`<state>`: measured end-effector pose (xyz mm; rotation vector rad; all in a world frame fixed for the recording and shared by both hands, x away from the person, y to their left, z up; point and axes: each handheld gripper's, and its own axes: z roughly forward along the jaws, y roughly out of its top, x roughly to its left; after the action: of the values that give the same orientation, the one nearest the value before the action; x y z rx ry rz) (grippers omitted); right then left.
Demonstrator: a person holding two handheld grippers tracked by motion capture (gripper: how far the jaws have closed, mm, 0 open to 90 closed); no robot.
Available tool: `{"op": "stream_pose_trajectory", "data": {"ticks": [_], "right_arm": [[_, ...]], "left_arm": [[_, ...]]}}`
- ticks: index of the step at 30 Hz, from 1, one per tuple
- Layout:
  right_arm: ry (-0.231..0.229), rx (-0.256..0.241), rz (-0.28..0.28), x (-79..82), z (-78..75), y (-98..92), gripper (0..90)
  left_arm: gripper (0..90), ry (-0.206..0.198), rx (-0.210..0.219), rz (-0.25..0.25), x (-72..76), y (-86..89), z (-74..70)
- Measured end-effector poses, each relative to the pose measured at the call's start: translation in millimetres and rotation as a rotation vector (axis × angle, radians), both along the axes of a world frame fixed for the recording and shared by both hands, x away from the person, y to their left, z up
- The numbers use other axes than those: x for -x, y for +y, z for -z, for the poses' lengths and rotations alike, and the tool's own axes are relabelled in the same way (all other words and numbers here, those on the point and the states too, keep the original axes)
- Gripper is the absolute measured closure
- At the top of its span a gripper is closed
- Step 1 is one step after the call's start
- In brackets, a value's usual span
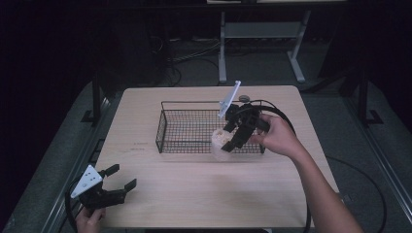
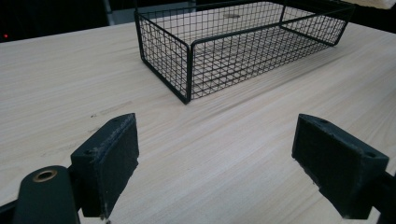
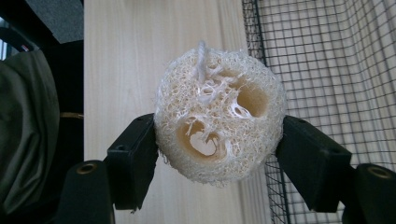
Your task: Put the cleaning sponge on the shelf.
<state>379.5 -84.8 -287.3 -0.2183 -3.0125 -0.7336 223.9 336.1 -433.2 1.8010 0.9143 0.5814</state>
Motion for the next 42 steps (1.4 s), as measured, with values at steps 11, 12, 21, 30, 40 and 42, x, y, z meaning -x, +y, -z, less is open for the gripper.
{"op": "stream_pose_trajectory", "data": {"ticks": [11,12,21,30,40,42], "right_arm": [[0.02,-0.02,0.046,-30.6,-2.1,-0.9,30.0],[0.01,-0.004,0.052,-36.4,-1.1,0.6,30.0],[0.017,0.011,0.093,-58.4,-0.5,1.4,30.0],[0.021,-0.018,0.137,-77.1,1.1,-3.0,30.0],[0.03,-0.002,0.183,-101.0,20.6,-2.1,30.0],[0.033,-0.001,0.192,-103.2,22.6,-1.9,30.0]], "left_arm": [[13.9,0.001,0.0,0.001,-0.8,-0.8,0.0],[13.9,0.001,0.0,-0.002,-0.5,-0.9,0.0],[13.9,0.003,0.001,0.001,-1.9,-3.0,-0.4],[13.9,0.007,-0.015,0.011,-6.1,-8.1,0.8],[14.0,0.011,-0.029,0.022,-8.1,-11.3,1.0],[13.9,0.011,-0.032,0.026,-7.9,-11.6,0.9]]}}
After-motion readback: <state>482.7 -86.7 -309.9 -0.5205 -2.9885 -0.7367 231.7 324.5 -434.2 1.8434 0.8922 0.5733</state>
